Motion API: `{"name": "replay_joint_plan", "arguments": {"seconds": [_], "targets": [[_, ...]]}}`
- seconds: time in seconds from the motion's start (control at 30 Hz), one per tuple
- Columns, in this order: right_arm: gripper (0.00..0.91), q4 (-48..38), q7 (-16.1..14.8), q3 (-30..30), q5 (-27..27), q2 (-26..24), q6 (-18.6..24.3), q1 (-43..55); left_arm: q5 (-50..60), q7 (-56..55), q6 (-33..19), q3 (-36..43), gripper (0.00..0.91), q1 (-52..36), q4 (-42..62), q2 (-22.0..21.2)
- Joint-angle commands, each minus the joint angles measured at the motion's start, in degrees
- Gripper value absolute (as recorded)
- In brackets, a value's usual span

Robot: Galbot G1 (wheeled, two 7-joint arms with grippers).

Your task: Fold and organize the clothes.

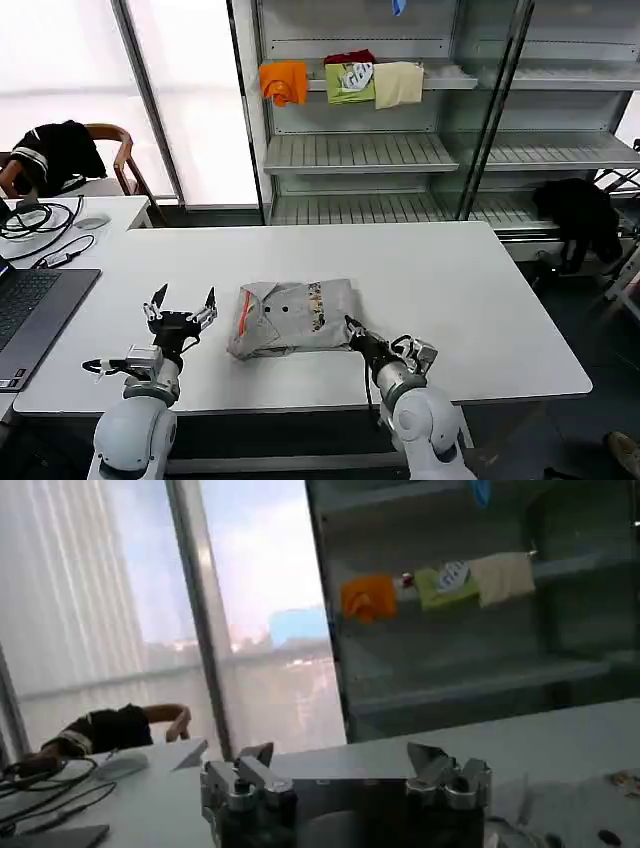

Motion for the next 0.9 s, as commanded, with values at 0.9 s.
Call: {"name": "replay_joint_plan", "arguments": {"seconds": [0.9], "targets": [[0.907,13.7,-5.3,9.4,-37.3,-13.1,0.6,-9.3,-16.4,3.0,2.5,-1.9,0.907,4.2,0.8,4.6]]}}
